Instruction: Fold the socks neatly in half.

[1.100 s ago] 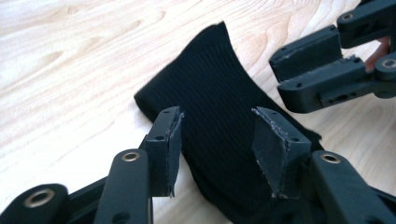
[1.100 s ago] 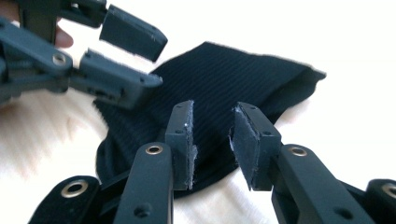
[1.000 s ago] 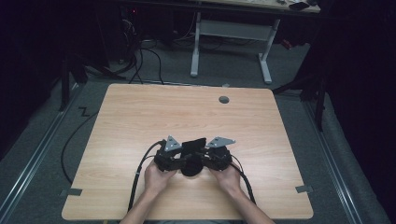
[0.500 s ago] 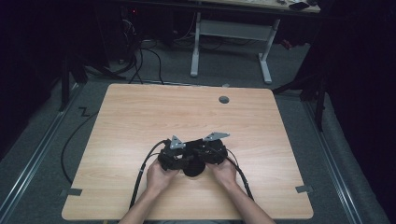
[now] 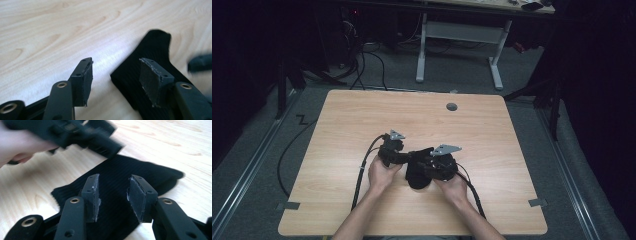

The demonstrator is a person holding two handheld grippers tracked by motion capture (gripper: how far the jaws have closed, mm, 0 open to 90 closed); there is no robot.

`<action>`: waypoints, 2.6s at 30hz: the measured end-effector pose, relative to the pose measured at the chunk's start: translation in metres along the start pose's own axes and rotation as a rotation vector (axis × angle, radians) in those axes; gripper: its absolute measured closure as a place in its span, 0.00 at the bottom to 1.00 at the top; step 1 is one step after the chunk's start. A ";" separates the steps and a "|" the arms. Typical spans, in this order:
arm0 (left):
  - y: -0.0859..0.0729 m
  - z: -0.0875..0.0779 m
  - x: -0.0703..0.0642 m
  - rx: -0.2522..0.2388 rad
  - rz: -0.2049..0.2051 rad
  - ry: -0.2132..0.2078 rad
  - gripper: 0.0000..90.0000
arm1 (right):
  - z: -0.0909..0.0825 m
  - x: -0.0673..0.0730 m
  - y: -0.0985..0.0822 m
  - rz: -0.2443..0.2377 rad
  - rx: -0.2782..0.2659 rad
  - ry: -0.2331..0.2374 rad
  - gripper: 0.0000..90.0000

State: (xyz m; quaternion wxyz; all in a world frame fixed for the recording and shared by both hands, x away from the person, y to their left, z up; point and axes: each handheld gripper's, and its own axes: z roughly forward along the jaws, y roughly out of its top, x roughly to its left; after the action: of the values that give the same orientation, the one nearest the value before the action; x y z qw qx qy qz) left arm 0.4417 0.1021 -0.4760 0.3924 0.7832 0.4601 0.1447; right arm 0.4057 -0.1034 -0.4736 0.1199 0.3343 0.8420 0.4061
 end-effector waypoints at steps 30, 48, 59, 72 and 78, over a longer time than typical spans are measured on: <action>0.012 0.020 0.008 0.059 -0.021 -0.042 0.42 | 0.009 0.007 -0.020 -0.083 0.046 0.026 0.66; 0.011 0.030 -0.005 0.114 0.018 -0.101 0.43 | 0.005 -0.001 -0.026 -0.082 0.042 0.030 0.66; 0.009 0.034 -0.010 0.132 0.081 -0.067 0.61 | 0.006 0.001 -0.025 -0.089 0.045 0.015 0.66; 0.008 0.035 -0.006 0.140 0.066 -0.161 0.84 | 0.006 0.002 -0.024 -0.096 0.054 0.008 0.66; 0.008 0.033 -0.004 0.138 0.058 -0.170 0.93 | 0.006 0.001 -0.024 -0.094 0.055 0.009 0.66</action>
State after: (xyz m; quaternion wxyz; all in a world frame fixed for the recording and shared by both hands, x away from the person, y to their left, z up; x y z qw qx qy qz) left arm 0.4640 0.0807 -0.4905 0.3706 0.8308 0.4112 0.0571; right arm 0.3962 -0.1097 -0.4951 0.1257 0.2958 0.8681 0.3782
